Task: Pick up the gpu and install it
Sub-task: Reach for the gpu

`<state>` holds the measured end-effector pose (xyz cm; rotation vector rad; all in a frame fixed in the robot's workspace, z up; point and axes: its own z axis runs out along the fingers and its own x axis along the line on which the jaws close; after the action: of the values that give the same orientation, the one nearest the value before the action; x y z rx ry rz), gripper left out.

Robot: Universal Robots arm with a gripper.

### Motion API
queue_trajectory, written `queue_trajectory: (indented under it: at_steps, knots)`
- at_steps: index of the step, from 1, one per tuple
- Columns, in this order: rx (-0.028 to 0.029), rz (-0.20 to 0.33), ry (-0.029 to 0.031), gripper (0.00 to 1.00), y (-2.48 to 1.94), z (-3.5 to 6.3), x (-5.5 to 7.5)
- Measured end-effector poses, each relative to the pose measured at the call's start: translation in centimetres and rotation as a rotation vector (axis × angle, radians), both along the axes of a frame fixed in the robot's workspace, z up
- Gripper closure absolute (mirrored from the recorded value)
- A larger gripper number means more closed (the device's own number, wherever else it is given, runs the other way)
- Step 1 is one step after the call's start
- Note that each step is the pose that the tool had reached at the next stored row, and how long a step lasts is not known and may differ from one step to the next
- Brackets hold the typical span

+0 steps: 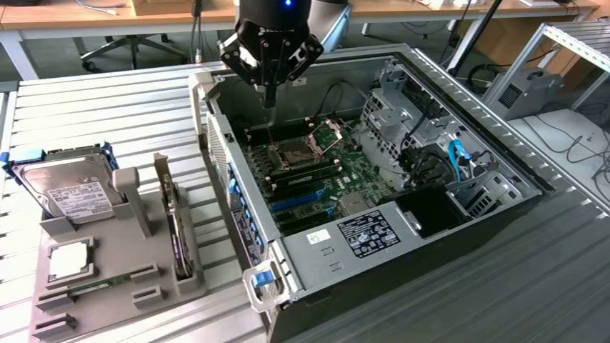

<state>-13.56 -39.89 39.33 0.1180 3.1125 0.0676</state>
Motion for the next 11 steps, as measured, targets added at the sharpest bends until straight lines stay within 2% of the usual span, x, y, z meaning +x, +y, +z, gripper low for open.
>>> queue_trajectory:
  at_steps: [11]
  knots:
    - [0.0000,0.000,0.0000,0.89,0.00,0.00,-0.30]
